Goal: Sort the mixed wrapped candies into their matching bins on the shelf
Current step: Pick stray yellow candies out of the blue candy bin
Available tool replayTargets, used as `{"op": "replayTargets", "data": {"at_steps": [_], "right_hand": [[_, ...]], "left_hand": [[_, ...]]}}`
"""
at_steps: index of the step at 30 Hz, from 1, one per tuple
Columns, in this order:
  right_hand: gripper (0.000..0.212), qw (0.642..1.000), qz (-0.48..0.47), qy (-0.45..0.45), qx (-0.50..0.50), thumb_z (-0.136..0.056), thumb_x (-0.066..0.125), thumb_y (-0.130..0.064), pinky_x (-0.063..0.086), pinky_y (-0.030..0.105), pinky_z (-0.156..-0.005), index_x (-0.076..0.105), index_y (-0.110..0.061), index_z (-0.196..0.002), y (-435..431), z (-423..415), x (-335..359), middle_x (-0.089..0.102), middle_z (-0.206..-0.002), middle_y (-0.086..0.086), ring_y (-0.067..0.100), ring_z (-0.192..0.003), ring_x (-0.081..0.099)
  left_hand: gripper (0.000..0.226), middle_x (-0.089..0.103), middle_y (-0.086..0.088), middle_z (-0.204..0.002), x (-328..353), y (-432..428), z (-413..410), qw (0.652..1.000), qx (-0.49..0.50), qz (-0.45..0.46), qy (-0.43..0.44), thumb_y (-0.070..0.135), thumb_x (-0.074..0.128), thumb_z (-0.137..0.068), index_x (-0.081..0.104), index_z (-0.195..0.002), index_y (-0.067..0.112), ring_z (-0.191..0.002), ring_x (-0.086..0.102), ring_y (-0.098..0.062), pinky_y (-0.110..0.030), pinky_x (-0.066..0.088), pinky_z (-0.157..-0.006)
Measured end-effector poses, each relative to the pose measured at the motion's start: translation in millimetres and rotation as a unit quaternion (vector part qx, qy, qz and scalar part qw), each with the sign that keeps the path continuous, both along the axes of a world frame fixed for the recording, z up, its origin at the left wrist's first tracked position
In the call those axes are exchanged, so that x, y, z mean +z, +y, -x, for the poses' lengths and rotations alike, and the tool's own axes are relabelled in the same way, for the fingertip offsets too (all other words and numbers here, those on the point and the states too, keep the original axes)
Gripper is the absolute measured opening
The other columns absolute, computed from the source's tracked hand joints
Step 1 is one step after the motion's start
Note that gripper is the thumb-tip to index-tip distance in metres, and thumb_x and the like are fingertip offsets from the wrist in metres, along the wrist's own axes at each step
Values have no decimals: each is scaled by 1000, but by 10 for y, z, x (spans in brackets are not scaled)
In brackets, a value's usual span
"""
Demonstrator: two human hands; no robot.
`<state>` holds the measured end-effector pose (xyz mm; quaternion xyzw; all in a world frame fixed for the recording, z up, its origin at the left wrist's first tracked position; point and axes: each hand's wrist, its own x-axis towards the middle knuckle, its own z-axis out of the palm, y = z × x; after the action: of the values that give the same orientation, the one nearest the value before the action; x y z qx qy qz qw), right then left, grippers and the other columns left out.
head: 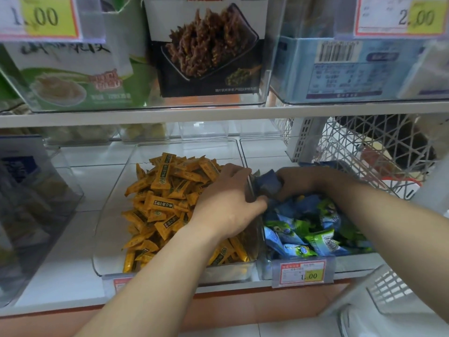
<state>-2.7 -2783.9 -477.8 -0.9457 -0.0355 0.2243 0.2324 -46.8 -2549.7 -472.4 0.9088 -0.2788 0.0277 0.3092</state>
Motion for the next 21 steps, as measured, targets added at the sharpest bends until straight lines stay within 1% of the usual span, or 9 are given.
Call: {"op": "replayTargets", "data": {"at_steps": [2,3,5,7,9,12,15,19,21], "right_hand": [[15,994,-83,-37,-54,-77,84,-21,50,24,-50,73,-20,-67,-59,70,80,72,-66,-7,4,-56,65],[12,987,-114,-68,-86,-75,86,-24,56,27,-58,76,-17,-80,-103,93,111,76,-78,-2,10,-67,71],[36,962,-187,-120,-159,-73,88,-33,58,37,-73,76,-4,-92,-199,137,176,77,-87,12,25,-79,74],[58,935,-262,-121,-206,-69,88,-48,57,39,-72,75,4,-92,-292,211,219,74,-87,23,34,-76,72],[64,932,-300,-76,-190,-68,85,-58,59,37,-75,78,-1,-95,-329,306,233,75,-93,22,34,-81,73],[79,924,-315,-58,-207,-55,89,-62,56,46,-93,75,-3,-105,-362,416,227,76,-104,16,32,-98,73],[70,911,-341,-52,-226,-52,94,-44,55,45,-93,74,-1,-103,-394,473,240,75,-104,18,33,-100,72],[22,885,-402,-29,-235,-84,72,-4,55,38,-78,72,-4,-105,-442,562,246,70,-111,16,29,-99,64],[26,892,-398,-33,-215,-85,67,4,50,42,-91,70,-4,-110,-483,599,228,71,-110,15,29,-106,62]], "left_hand": [[72,35,12,-140,0,-9,-9,1000,1,-1,7,63,55,-78,44,-140,30,-118,53,-17,-27,46,-85],[75,34,12,-142,-1,-14,-12,1000,1,-2,10,64,55,-78,42,-143,29,-120,52,-17,-27,45,-86],[77,33,11,-145,2,-22,-15,1000,3,-7,12,64,56,-80,40,-146,29,-124,51,-18,-29,46,-90],[77,33,10,-146,10,-31,-13,1000,6,-13,13,63,58,-82,39,-147,28,-125,50,-18,-32,48,-93],[76,33,10,-146,22,-44,-8,1000,12,-20,12,62,59,-83,38,-148,27,-126,49,-18,-34,49,-95],[76,34,8,-146,36,-85,14,999,26,-29,5,60,60,-84,39,-148,26,-130,45,-19,-37,48,-99],[73,40,0,-145,46,-155,72,996,43,-51,-53,59,60,-84,43,-145,23,-133,39,-24,-34,42,-101],[60,55,-3,-131,100,-277,188,988,12,-75,-133,59,58,-81,58,-130,23,-121,49,-27,-35,44,-95],[51,66,-1,-111,103,-338,227,985,-25,-82,-150,59,54,-79,67,-114,24,-107,58,-27,-36,44,-92]]}}
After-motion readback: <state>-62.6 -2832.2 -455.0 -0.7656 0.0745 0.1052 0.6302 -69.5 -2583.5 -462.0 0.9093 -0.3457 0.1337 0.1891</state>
